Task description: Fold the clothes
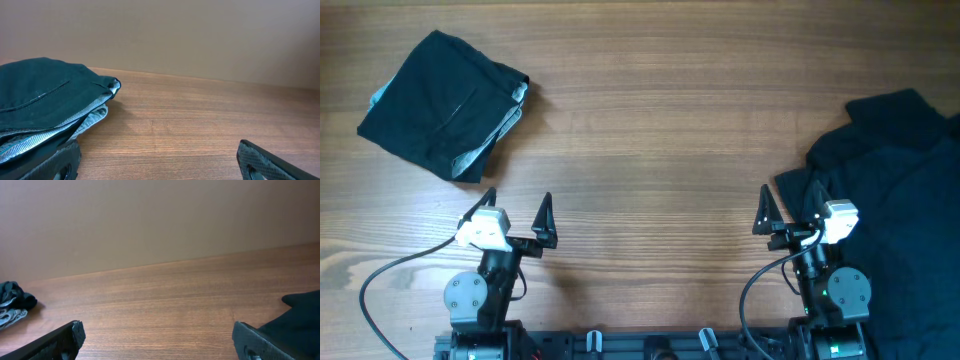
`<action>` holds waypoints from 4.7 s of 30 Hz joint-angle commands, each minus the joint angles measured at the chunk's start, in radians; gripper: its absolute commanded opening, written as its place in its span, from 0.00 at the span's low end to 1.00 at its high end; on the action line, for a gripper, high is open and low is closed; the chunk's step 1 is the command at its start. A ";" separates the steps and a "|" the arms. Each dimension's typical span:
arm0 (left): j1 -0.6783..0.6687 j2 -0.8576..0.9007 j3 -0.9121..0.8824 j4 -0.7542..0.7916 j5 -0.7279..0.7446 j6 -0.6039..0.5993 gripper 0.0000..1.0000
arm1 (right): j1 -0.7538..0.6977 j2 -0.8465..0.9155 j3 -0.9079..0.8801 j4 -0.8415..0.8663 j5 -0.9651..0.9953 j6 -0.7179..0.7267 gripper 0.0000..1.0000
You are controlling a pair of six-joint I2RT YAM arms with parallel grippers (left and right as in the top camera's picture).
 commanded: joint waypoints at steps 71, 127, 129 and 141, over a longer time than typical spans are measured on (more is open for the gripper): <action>-0.006 1.238 1.442 -0.887 0.175 -0.055 1.00 | -0.112 1.482 1.471 -0.987 0.010 0.119 1.00; -0.006 1.238 1.442 -0.925 0.175 -0.055 1.00 | -0.417 1.700 1.049 -0.780 -0.084 0.287 0.04; -0.006 1.238 1.442 -0.924 0.175 -0.055 1.00 | -0.417 1.689 1.084 -0.814 -0.084 0.266 0.04; -0.006 1.192 1.442 -0.787 0.175 -0.055 0.99 | -0.396 1.395 1.654 -0.904 -0.314 0.145 0.04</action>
